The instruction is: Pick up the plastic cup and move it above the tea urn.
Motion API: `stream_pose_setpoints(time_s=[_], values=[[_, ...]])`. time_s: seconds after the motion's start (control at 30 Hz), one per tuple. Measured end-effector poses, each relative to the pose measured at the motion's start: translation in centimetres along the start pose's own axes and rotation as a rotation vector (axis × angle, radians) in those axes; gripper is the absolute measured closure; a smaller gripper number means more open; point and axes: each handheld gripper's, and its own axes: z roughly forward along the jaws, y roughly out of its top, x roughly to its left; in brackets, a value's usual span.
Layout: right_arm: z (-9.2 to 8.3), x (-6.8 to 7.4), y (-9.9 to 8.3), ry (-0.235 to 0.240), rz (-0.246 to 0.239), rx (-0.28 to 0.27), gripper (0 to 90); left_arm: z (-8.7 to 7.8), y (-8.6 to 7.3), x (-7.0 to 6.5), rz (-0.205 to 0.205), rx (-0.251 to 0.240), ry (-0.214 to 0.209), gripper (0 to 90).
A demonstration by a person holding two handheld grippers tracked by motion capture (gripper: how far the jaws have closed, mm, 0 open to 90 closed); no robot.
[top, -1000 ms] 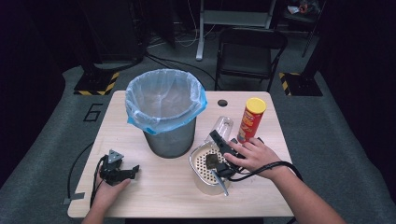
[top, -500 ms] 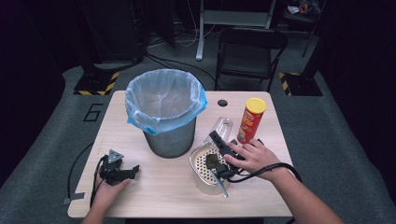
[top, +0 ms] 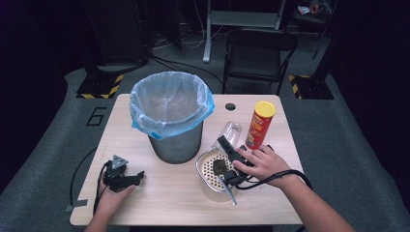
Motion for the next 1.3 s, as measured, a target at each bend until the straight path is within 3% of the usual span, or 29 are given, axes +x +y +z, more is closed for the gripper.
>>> stream_pose_setpoints(time_s=[0.13, 0.17, 0.2, 0.23, 0.27, 0.3, 0.33, 0.4, 0.57, 0.7, 0.83, 0.9, 0.93, 0.97, 1.0, 1.03, 1.1, 1.2, 1.3], values=[[0.0, 0.0, 0.0, -0.003, 0.007, 0.002, 37.8, 0.0, 0.0, 0.0, 0.0, 0.0, 0.0, 13.4], [0.0, 0.0, 0.0, -0.056, 0.016, 0.007, 37.8, 0.0, 0.0, 0.0, 0.0, 0.0, 0.0, 13.4], [0.0, 0.0, 0.1, -0.013, 0.002, 0.005, 37.7, 0.0, 0.0, 0.0, 0.0, 0.001, 0.0, 13.4], [0.0, 0.1, 0.1, -0.008, 0.007, 0.006, 37.7, 0.0, 0.0, 0.0, 0.0, 0.0, 0.0, 13.4], [0.0, 0.1, 0.1, -0.06, 0.023, 0.012, 37.7, 0.0, 0.0, 0.0, 0.0, 0.0, 0.0, 13.4], [-0.1, 0.1, 0.1, -0.016, 0.01, 0.004, 37.7, 0.0, 0.0, 0.0, 0.003, 0.003, 0.0, 13.4], [-0.1, 0.1, 0.1, -0.067, 0.033, 0.008, 37.7, 0.0, 0.0, 0.0, 0.004, 0.003, 0.0, 13.4], [-0.2, 0.1, 0.1, -0.074, 0.041, 0.007, 37.7, 0.0, 0.0, 0.0, 0.0, 0.0, 0.0, 13.4], [-0.5, 0.0, -0.1, -0.1, 0.165, 0.026, 37.7, 0.0, 0.0, 0.0, 0.0, 0.0, 0.0, 13.4], [-0.6, 0.1, -0.3, -0.093, 0.355, 0.033, 37.6, 0.0, 0.0, 0.0, 0.004, 0.004, 0.0, 13.4], [-0.8, -0.4, -0.6, -0.114, 0.618, 0.028, 37.6, 0.0, 0.0, 0.0, 0.0, 0.0, 0.0, 13.4], [-1.0, -0.9, -1.1, -0.12, 0.851, 0.022, 37.5, 0.0, 0.0, 0.0, -0.001, 0.0, 0.0, 13.4], [-1.1, -1.0, -1.4, -0.12, 0.938, 0.016, 37.5, 0.0, 0.0, 0.0, 0.003, 0.003, 0.0, 13.4], [-1.1, -1.2, -1.8, -0.109, 1.071, 0.005, 37.5, 0.0, 0.0, 0.0, 0.005, 0.004, -0.001, 13.4], [-1.1, -1.3, -2.5, -0.09, 1.222, -0.015, 37.4, 0.0, 0.0, 0.0, 0.003, 0.003, 0.0, 13.4], [-1.1, -1.4, -2.9, -0.072, 1.305, -0.03, 37.3, 0.0, 0.0, 0.0, 0.003, 0.003, -0.001, 13.4], [-1.0, -1.3, -3.9, -0.015, 1.515, -0.073, 37.4, 0.0, 0.0, 0.0, 0.005, 0.005, -0.002, 13.4], [-0.8, -1.0, -5.2, 0.108, 1.81, -0.173, 37.4, 0.0, 0.0, 0.0, 0.003, 0.003, -0.002, 13.4], [-0.6, -0.6, -6.2, 0.191, 1.984, -0.254, 37.2, 0.0, 0.0, 0.0, 0.003, 0.002, -0.002, 13.4]])
